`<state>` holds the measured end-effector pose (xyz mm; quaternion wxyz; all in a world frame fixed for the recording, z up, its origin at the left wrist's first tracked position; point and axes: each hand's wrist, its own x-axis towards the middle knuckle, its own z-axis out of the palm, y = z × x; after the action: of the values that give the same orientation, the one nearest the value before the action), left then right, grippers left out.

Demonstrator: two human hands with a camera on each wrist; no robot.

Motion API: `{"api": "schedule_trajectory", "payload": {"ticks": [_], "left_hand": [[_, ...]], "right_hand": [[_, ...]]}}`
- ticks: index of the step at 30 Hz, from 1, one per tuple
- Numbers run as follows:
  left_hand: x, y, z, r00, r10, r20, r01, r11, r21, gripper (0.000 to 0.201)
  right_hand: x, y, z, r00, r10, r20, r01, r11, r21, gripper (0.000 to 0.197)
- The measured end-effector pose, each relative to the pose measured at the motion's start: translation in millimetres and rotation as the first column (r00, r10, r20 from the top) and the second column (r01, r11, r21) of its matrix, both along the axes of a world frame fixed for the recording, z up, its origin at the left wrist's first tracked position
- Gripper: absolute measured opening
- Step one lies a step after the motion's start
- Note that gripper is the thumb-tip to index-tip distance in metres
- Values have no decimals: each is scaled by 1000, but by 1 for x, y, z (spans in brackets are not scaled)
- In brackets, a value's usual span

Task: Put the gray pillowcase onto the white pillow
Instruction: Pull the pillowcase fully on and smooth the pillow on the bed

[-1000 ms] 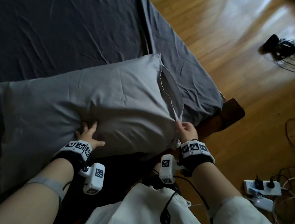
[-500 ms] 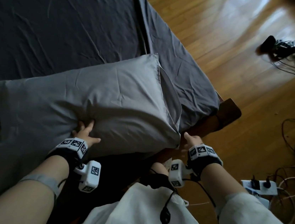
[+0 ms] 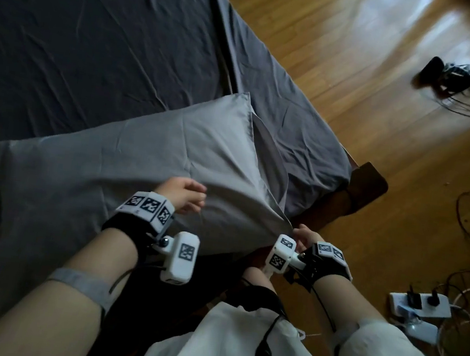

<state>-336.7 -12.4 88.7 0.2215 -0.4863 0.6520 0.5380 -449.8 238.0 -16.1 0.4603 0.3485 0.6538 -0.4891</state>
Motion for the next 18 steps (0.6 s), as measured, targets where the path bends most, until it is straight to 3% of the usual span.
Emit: {"api": "schedule_trajectory", "payload": {"ticks": [2, 5, 7, 9, 11, 13, 14, 16, 18], "left_hand": [[-26, 14, -1, 995, -68, -74, 71, 997, 41, 19], [-56, 30, -8, 967, -189, -170, 191, 982, -6, 23], [-74, 37, -16, 946, -272, -178, 278, 961, 8, 32], [-83, 37, -30, 919, -377, -118, 375, 926, -41, 35], [-87, 33, -40, 912, -408, -30, 405, 911, -81, 38], [-88, 29, -42, 934, -350, -77, 344, 936, -78, 48], [-85, 26, -38, 958, -258, -124, 252, 966, -62, 46], [-67, 18, -32, 980, -65, -190, 60, 998, -33, 31], [-32, 10, -27, 987, 105, -124, -105, 994, 3, 12]], "right_hand": [[-7, 10, 5, 988, -150, 25, 151, 988, -17, 43], [-18, 11, 5, 980, -177, 87, 180, 983, -22, 13], [-27, 6, 5, 982, 1, 189, 3, 1000, -17, 19], [-30, 0, 3, 937, 208, 281, -190, 978, -90, 31], [-28, -5, 6, 876, 366, 314, -320, 928, -191, 20], [-27, -7, 4, 846, 450, 287, -382, 886, -263, 15], [-27, -8, 0, 869, 414, 271, -332, 894, -300, 21], [-29, -12, 0, 922, 268, 278, -193, 943, -270, 16], [-27, -15, 3, 941, 104, 322, -34, 976, -217, 18]]}}
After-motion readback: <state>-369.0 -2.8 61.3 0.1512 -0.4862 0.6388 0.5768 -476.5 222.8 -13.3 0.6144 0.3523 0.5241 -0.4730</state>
